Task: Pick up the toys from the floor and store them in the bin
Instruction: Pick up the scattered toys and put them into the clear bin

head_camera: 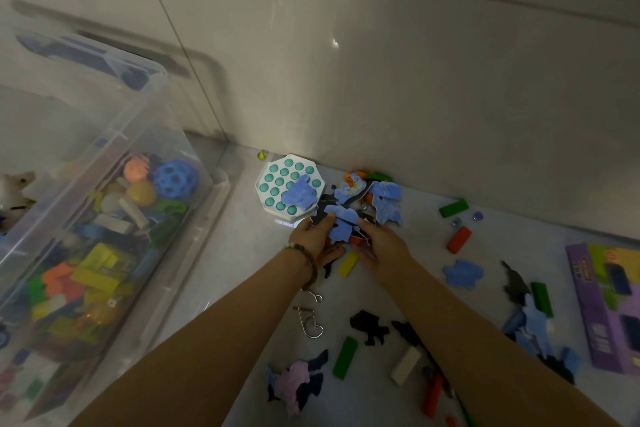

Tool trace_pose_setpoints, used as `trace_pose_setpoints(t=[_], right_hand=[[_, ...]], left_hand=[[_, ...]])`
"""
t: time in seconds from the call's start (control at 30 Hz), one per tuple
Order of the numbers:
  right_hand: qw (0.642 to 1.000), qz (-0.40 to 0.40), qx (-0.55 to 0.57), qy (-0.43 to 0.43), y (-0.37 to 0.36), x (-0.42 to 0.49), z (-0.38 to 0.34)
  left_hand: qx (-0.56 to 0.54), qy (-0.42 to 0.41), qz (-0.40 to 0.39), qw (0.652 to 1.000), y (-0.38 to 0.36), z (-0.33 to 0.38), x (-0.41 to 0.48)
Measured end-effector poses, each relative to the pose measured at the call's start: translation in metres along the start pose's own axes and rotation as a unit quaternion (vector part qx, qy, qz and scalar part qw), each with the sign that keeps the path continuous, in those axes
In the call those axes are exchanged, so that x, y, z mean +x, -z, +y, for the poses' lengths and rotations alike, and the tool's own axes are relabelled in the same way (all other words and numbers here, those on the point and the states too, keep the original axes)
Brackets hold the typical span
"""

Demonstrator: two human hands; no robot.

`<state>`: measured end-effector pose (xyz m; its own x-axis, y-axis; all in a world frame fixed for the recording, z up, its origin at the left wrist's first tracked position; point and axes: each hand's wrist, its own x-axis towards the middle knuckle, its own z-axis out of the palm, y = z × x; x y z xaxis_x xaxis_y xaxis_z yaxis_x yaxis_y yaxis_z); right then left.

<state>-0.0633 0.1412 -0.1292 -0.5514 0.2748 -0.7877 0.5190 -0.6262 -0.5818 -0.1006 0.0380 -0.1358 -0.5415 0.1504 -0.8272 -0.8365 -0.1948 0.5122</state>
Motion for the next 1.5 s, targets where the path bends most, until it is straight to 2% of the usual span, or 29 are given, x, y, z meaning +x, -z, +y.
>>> trace_pose_setpoints(t=[0.23,0.4,0.53,0.67,0.83,0.97,1.07,1.13,1.23,1.3,1.5], right_hand=[[0.996,-0.006,-0.058,0.064,0.005,-0.016,0.003],[0.995,-0.013,-0.051,0.087,-0.005,-0.055,-0.023],[0.981,-0.083,-0.100,0.147,-0.036,-0.110,-0.067],[0.965,-0.166,-0.131,0.152,-0.096,-0.167,-0.099],[0.945,-0.261,-0.153,0.126,-0.195,-0.214,-0.084],[0.937,-0.291,-0.187,0.051,-0.262,-0.227,-0.043],[0.925,-0.304,-0.225,0.038,-0.288,-0.223,-0.022],[0.919,-0.287,-0.263,0.057,-0.295,-0.215,-0.018],[0.902,-0.251,-0.331,0.119,-0.286,-0.203,-0.029],[0.894,-0.262,-0.330,0.152,-0.271,-0.197,-0.045],[0.909,-0.245,-0.280,0.189,-0.199,-0.174,-0.102]], left_hand=[[0.003,-0.026,-0.006,1.000,0.000,-0.002,-0.012],[-0.006,-0.074,-0.049,0.996,-0.002,0.020,-0.056],[0.003,-0.122,-0.077,0.990,0.004,0.073,-0.110],[0.012,-0.176,-0.082,0.981,0.037,0.140,-0.172],[0.050,-0.226,-0.022,0.973,0.127,0.207,-0.226],[0.070,-0.176,0.044,0.981,0.203,0.226,-0.241],[0.036,-0.145,0.082,0.985,0.241,0.225,-0.238],[0.068,-0.151,0.116,0.979,0.256,0.224,-0.230],[0.190,-0.216,0.180,0.940,0.262,0.225,-0.219],[0.221,-0.255,0.164,0.927,0.251,0.229,-0.216],[0.262,-0.339,0.068,0.901,0.166,0.234,-0.214]])
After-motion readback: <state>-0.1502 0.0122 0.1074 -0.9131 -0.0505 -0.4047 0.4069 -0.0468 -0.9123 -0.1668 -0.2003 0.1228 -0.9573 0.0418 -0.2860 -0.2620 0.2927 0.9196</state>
